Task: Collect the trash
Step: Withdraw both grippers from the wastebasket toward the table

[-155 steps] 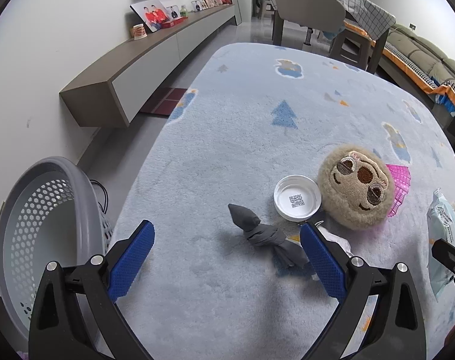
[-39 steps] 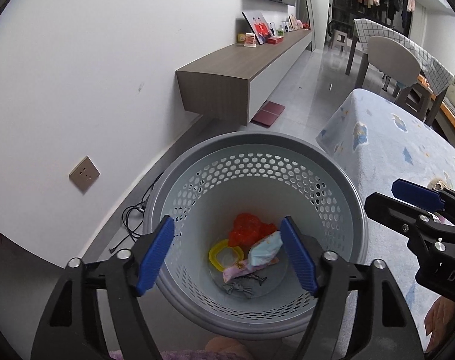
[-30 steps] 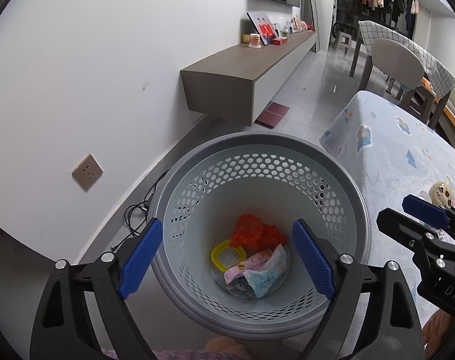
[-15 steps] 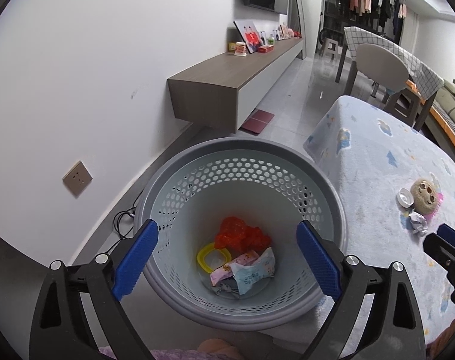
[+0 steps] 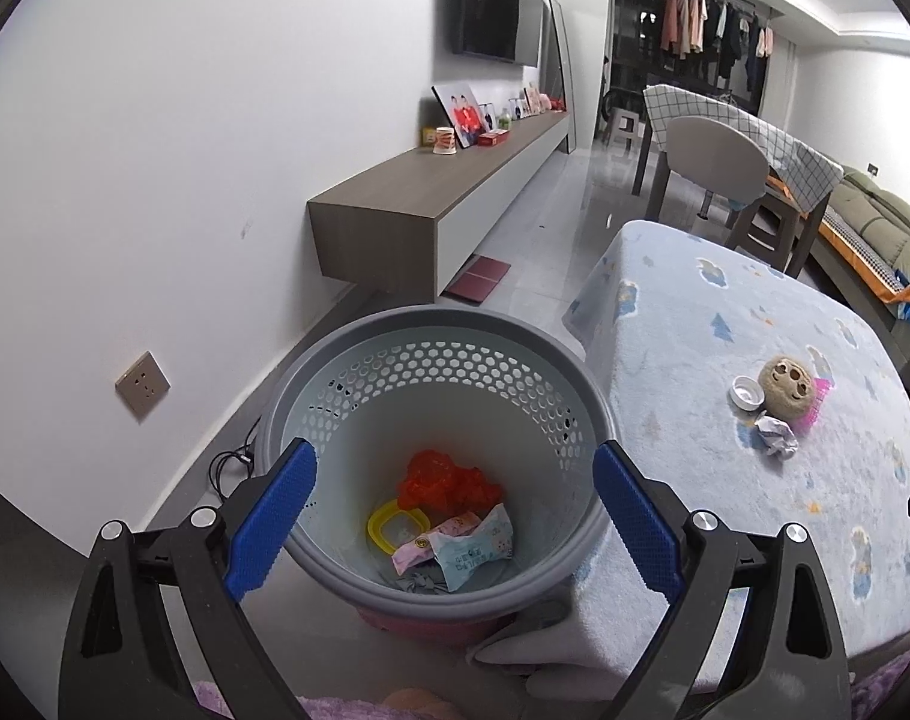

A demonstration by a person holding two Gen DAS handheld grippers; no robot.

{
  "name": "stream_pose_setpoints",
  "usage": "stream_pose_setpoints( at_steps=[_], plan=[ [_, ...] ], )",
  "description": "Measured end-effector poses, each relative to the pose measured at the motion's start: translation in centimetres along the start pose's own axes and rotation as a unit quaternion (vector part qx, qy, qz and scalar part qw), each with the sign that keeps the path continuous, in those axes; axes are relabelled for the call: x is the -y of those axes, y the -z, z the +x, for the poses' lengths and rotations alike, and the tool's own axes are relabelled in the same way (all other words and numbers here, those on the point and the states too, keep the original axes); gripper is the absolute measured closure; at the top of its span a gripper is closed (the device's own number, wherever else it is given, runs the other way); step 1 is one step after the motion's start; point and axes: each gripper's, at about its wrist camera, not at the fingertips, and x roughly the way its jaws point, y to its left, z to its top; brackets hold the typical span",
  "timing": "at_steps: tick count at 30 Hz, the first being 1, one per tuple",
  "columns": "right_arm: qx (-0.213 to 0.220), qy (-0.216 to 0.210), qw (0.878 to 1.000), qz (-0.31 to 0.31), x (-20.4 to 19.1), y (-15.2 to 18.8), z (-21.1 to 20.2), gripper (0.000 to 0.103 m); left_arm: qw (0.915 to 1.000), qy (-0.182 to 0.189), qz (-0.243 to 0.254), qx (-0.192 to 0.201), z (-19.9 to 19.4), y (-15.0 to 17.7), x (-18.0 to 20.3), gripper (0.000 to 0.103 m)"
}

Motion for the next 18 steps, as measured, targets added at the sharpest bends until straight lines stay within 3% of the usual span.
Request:
stream_pose_setpoints(
  at_steps=[7,18],
  plan=[
    [0.011,0.004,1.0,-0.005,1.1,1.5,-2.3,0.044,0.9999,0.015,0.005,0.002,-1.5,0.8,1.7,0.011],
    [0.014,-0.026,1.0,-0.004,3.6,2.4,-3.3,0.043,0.9996,0.026,0.001,-0.009,-3.8,2.3,5.4,0.011]
  ],
)
